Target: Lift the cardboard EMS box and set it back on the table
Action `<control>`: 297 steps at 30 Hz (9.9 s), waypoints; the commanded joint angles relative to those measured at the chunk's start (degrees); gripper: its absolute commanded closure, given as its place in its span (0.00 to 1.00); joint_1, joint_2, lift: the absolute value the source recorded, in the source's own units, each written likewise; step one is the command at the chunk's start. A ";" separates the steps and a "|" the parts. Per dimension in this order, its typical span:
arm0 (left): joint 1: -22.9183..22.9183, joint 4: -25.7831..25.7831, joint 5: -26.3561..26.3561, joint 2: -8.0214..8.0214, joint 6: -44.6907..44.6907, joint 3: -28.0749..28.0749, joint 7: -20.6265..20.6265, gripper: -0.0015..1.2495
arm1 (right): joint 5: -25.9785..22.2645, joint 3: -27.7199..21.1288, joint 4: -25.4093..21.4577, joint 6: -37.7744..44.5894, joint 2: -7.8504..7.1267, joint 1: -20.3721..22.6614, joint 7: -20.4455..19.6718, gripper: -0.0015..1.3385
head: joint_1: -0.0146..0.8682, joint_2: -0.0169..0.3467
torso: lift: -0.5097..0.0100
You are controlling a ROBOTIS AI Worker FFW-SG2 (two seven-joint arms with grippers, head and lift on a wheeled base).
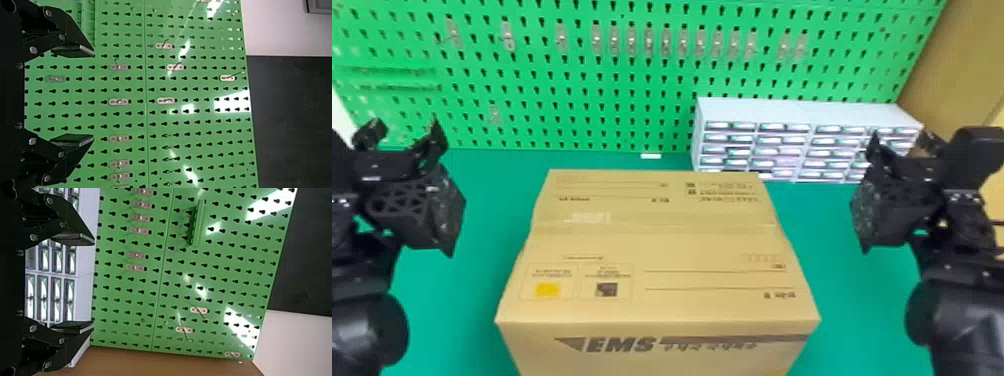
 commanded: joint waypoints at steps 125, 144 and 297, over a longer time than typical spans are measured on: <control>0.57 7.38 -1.70 0.00 -3.96 0.00 -2.55 0.39 | -5.71 -2.32 19.95 -21.79 2.01 0.95 0.00 0.38 | 0.78 0.01 | 0.80; 0.22 7.47 -1.09 0.00 -4.04 -2.46 -2.64 0.39 | -4.57 3.39 23.99 -23.55 2.24 -2.30 -3.78 0.38 | 0.78 0.01 | 0.80; -3.56 5.10 0.85 0.00 -4.31 -7.91 2.81 0.39 | -4.57 15.96 9.49 -7.64 2.18 -5.02 -6.68 0.38 | 0.78 0.01 | 0.80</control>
